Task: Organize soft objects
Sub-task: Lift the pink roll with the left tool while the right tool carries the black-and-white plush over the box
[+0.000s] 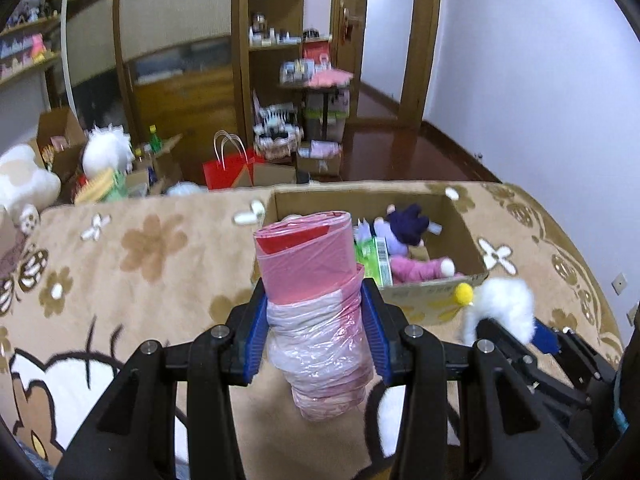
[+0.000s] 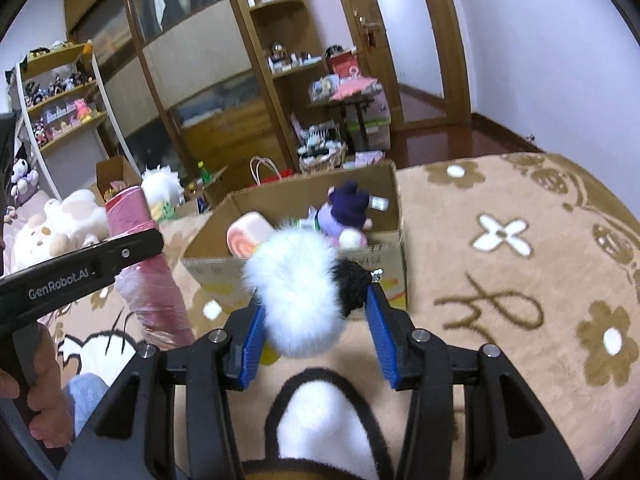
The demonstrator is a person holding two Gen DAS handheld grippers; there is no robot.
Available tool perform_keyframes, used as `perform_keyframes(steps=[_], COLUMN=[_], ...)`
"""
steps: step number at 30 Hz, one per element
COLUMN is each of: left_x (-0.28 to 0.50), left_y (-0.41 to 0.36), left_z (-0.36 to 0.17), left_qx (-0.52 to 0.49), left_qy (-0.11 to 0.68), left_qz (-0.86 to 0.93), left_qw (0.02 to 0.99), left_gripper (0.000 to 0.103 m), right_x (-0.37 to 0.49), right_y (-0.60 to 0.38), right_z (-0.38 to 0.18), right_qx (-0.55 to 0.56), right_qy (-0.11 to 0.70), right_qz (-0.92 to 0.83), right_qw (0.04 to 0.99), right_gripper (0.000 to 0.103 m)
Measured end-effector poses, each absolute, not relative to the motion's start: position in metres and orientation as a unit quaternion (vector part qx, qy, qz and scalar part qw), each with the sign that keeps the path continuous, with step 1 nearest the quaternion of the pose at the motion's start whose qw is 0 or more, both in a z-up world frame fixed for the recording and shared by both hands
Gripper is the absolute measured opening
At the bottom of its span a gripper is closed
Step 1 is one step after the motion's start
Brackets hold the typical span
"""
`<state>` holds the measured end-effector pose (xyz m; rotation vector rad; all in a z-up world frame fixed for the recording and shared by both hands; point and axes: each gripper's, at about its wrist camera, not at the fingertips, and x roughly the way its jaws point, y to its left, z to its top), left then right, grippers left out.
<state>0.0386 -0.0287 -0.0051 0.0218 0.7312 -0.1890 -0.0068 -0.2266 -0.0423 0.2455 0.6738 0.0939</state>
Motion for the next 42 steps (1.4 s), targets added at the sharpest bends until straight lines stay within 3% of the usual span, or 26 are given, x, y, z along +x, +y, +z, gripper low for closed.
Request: perform_keyframes(steps=[22, 35, 42], left_x=[0.042, 0.072, 0.092], left_y=[-0.024, -0.031, -0.032], left_z=[0.037, 0.038, 0.020], left_qx=[0.013, 0.032, 0.031], left_qy=[0.257, 0.220, 0.237], left_qz=[-0.102, -0.097, -0.096], left_qw=[0.961, 0.970, 0.966], left_gripper=[0.042, 0.042, 0.042], right_x=[-0.002, 0.034, 0.054], right_y=[-0.223, -0.220, -0.225], right_z=[0.012, 0.022, 0.006], right_qx=[0.103, 0.091, 0.102], right_qy=[0.247, 0.224, 0.235], right_qz=[0.048, 0.061, 0.056], right_qw=[0.962, 0.969, 0.965], right_gripper=[0.050, 0.050, 0.050])
